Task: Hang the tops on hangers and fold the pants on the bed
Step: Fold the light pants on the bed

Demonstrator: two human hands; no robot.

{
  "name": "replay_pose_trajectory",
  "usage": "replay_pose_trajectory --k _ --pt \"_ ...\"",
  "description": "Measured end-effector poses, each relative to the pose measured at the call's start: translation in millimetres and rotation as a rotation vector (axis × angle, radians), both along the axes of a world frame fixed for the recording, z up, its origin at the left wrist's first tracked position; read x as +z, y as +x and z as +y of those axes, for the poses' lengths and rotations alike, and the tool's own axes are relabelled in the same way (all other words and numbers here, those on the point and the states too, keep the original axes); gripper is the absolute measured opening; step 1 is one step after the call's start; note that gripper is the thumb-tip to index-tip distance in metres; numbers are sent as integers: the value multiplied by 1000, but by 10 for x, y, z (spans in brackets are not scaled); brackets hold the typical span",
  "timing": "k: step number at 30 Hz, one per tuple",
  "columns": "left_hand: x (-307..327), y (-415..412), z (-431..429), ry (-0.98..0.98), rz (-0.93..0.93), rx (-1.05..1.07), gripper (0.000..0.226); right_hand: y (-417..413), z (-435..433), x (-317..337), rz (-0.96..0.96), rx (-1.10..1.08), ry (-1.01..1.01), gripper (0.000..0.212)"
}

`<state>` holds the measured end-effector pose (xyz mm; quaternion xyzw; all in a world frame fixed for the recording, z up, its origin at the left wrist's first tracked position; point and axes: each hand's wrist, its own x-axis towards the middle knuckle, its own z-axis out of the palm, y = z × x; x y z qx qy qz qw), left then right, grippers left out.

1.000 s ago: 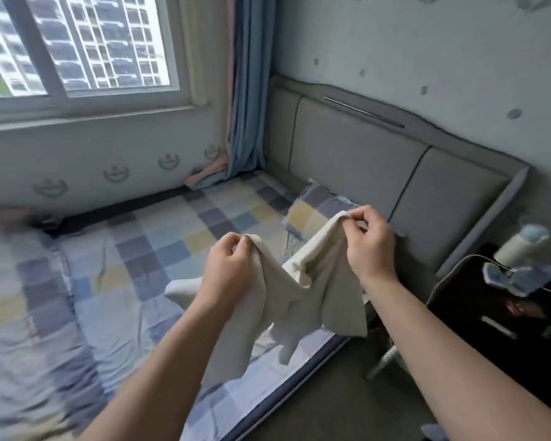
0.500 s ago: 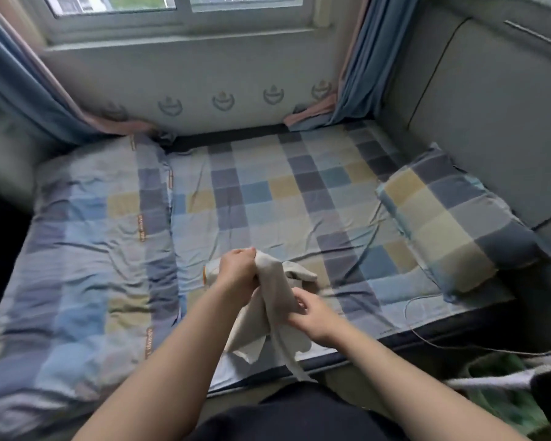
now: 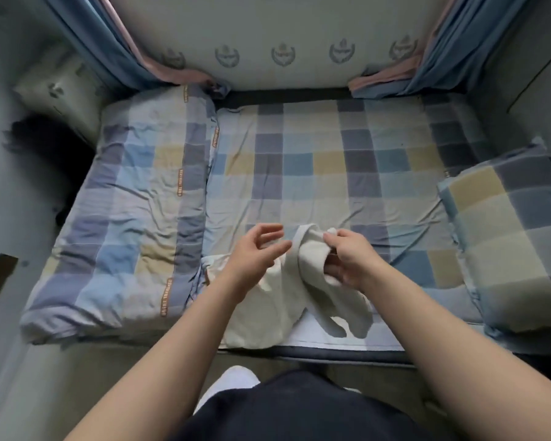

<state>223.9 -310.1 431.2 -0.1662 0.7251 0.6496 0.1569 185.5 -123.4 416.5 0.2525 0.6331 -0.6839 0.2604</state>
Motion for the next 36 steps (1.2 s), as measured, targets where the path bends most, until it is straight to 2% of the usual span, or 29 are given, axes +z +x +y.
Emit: replay_pose_trajectory --k 3,5,6,7,9,11,13,15,16,18,20,22,25,27,30,33,36 --pt "-91 119 95 -223 78 -289 78 -63 -66 162 -80 40 -208 18" --pt "-162 138 175 -401 173 -366 107 -81 -153 239 -75 99 -275 16" --pt "-194 127 202 -469 211 -348 111 -87 -202 279 -66 112 -299 13" --pt "-220 101 213 -506 245 -299 107 -99 -245 315 -59 119 -327 11" --pt "-264 27 158 -473 309 -148 83 -128 -318 377 -27 170 -356 11" --pt "-289 -54 30 -411 342 -9 57 -162 -351 407 39 247 -296 14" --pt "-302 -155 -121 -259 269 138 44 -207 -350 390 160 277 -195 15" --pt "-270 -228 -273 -78 153 264 42 -231 -317 307 289 284 -63 15" --pt "-241 -257 -354 -4 111 291 38 -234 -303 242 338 320 14 26" --pt "-169 -307 -519 116 48 308 28 -197 -318 83 400 474 154 61" --pt "-57 -331 -644 228 26 299 28 -150 -434 -41 438 630 210 78" --pt "41 -362 -732 293 45 244 32 -138 -618 -149 448 730 239 65" --pt "189 -394 -893 342 82 186 29 -140 -881 -283 470 878 438 24" --pt "258 -412 -1046 377 111 176 31 -141 -987 -387 502 928 550 14" --pt "252 -489 -1289 337 181 277 34 -176 -1085 -446 502 862 576 19" --pt "171 -610 -1552 86 274 592 30 -300 -1104 -343 525 796 649 29" --pt "122 -624 -1758 -124 326 724 17 -418 -1143 -114 483 632 512 37"
